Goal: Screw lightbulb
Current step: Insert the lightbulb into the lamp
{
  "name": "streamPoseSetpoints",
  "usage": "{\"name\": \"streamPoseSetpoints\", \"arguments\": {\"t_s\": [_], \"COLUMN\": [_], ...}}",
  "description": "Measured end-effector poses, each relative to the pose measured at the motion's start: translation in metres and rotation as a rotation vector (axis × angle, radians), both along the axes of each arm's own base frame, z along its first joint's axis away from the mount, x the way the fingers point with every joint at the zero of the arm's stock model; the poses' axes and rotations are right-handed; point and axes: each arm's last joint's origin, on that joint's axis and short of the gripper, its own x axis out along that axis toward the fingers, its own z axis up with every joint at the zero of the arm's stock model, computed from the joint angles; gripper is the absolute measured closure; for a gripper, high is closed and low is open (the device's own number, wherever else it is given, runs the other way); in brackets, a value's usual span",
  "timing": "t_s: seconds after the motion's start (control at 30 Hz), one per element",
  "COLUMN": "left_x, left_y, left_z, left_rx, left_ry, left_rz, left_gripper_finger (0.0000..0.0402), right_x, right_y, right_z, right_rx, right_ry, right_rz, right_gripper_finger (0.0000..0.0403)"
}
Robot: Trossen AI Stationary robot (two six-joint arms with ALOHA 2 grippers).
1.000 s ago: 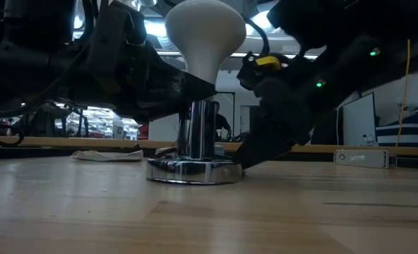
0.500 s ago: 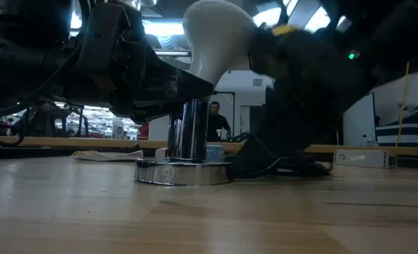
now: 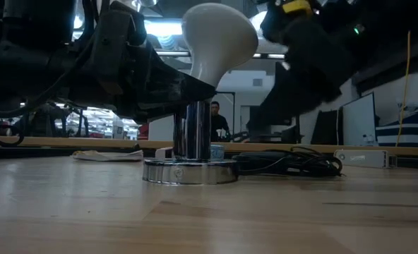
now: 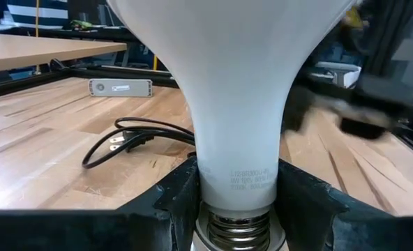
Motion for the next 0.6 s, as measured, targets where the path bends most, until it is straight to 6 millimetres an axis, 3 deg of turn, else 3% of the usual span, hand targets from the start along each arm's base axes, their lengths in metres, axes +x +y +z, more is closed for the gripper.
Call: {"name": "streamPoseSetpoints", "arguments": {"t_s": [0.17,0.3,0.6], "left_x": [0.0,0.0,0.0], "left_y": [0.0,0.0,0.0], "left_z": [0.0,0.0,0.0], "left_rx": [0.0,0.001,-0.001], "left_ry": [0.001,0.001,0.001], "left_rz": [-0.002,-0.004,-0.004], "left_gripper_finger": [0.0247,0.0247,0.0247], "right_x": [-0.01,-0.01,-0.001], "right_y": [-0.009,-0.016,-0.018], "right_z": [0.026,0.034,0.008], "right_rx": [-0.109,-0.128,-0.017], "right_ry": [-0.042,-0.047,0.063], "right_rz": [-0.08,-0.083,0.002], "right_gripper_finger": [0.0398,0.0398,0.0398]}}
